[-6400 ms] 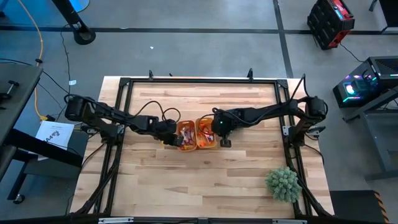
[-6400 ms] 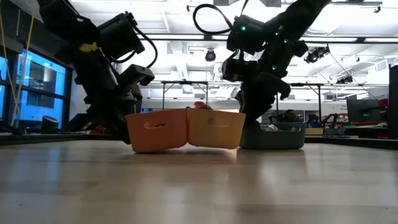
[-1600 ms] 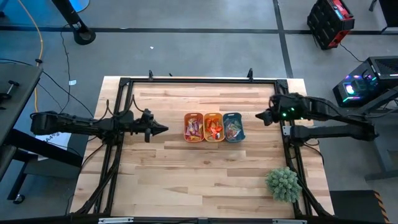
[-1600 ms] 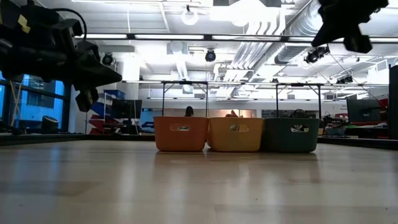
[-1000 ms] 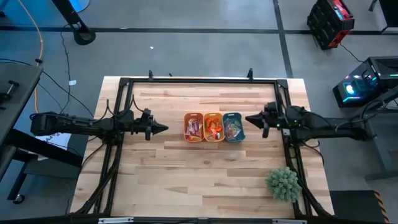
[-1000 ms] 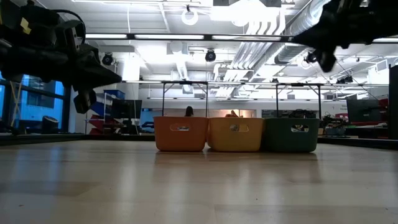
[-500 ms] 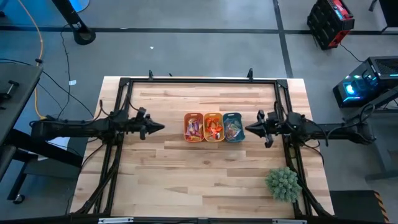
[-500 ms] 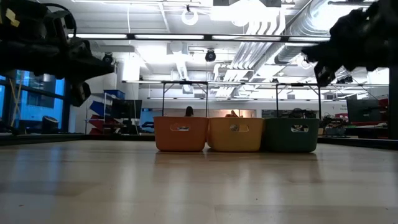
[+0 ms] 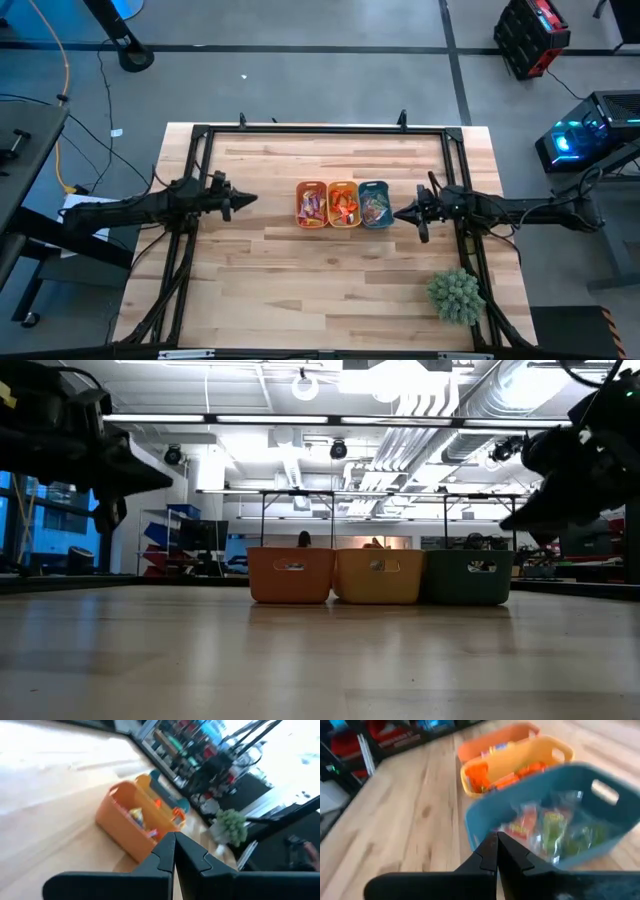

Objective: Sort candy
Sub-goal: Return to Home Position

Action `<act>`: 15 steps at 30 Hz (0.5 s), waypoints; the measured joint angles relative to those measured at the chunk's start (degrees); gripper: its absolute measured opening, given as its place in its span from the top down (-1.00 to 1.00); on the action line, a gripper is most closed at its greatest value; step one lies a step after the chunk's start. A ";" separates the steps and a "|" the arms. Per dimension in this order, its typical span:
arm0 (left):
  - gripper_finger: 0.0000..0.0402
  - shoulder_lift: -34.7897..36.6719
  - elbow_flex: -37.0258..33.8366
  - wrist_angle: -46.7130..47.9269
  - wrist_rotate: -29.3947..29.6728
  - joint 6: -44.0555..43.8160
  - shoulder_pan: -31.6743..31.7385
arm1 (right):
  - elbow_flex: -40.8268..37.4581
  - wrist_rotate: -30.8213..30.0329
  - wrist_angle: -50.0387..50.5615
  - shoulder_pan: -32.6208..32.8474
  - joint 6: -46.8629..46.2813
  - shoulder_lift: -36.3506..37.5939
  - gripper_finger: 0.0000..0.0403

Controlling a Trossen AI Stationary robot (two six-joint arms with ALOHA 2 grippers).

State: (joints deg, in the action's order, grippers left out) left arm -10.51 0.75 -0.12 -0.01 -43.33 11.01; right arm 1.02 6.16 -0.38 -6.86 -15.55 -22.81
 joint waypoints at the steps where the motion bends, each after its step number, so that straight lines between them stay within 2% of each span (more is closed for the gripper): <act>1: 1.00 1.16 0.00 0.02 0.08 0.01 0.02 | 0.00 -0.39 0.19 0.23 0.00 0.85 1.00; 7: 1.00 9.60 -0.02 -0.07 0.06 0.02 0.00 | 0.00 -1.79 0.22 1.03 0.56 13.68 1.00; 10: 1.00 10.32 -0.02 -1.44 0.02 0.04 0.02 | 0.00 -1.82 0.17 0.81 0.56 21.82 1.00; 15: 1.00 10.32 -0.07 -0.23 0.29 0.07 -0.29 | -0.07 -2.42 -6.33 0.30 0.58 22.82 1.00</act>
State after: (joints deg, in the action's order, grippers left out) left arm -0.19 0.69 -0.35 0.29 -43.27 10.72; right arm 0.95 3.74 -6.71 -6.55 -14.97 0.01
